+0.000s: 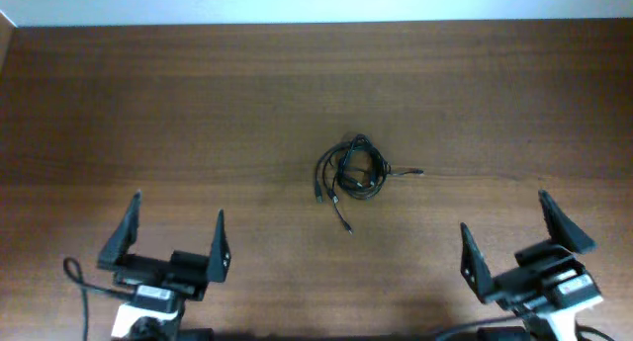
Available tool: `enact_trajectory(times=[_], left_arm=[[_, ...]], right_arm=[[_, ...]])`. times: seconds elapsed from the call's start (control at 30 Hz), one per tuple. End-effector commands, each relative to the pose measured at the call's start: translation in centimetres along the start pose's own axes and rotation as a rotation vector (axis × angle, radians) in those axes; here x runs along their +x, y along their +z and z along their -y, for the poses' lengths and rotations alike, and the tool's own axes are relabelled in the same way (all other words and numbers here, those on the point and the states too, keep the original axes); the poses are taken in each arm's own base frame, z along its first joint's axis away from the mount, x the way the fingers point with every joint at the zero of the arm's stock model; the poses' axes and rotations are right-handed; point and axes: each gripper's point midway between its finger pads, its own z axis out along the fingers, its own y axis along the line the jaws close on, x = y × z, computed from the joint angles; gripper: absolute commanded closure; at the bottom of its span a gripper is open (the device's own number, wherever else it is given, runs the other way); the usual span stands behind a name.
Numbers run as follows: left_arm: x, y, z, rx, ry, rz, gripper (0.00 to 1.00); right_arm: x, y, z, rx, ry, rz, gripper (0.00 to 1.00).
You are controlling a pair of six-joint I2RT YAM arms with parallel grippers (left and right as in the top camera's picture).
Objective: Untangle cables
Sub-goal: 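Raise both arms and move grippers toward the black cable bundle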
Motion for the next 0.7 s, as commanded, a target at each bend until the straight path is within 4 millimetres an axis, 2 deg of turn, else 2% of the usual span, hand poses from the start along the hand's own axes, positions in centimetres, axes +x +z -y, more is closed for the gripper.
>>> enact_trajectory(times=[0.0, 0.07, 0.17, 0.23, 0.33, 0.47, 0.57, 0.67], left_arm=[[-6.0, 1.1, -0.4, 0.014, -0.008, 0.004, 0.01], [-7.8, 1.7, -0.7, 0.016, -0.020, -0.040, 0.01], [-9.3, 3.5, -1.2, 0.024, -0.051, -0.155, 0.01], [-9.1, 4.9, -1.4, 0.039, -0.082, -0.268, 0.01], [-8.1, 6.8, -0.9, 0.104, -0.138, -0.421, 0.01], [-4.3, 9.6, 0.4, 0.221, -0.251, -0.657, 0.01], [0.2, 10.8, 2.3, 0.337, -0.374, -0.828, 0.01], [5.1, 11.1, 3.8, 0.417, -0.499, -0.986, 0.01]], right_arm=[[-4.5, -0.5, -0.4, -0.013, -0.005, 0.041, 0.02], [-6.0, -0.9, -0.6, -0.013, 0.000, 0.030, 0.02], [-7.6, -1.2, -0.7, -0.013, 0.013, 0.000, 0.02], [-7.8, -1.0, -0.6, -0.014, 0.032, -0.043, 0.02], [-7.2, -0.2, -0.3, -0.014, 0.106, -0.140, 0.02], [-5.1, 2.1, -0.9, -0.099, 0.204, -0.331, 0.02], [-2.6, 3.6, -1.4, -0.162, 0.310, -0.509, 0.02], [0.7, 4.5, -1.9, -0.204, 0.428, -0.694, 0.02]])
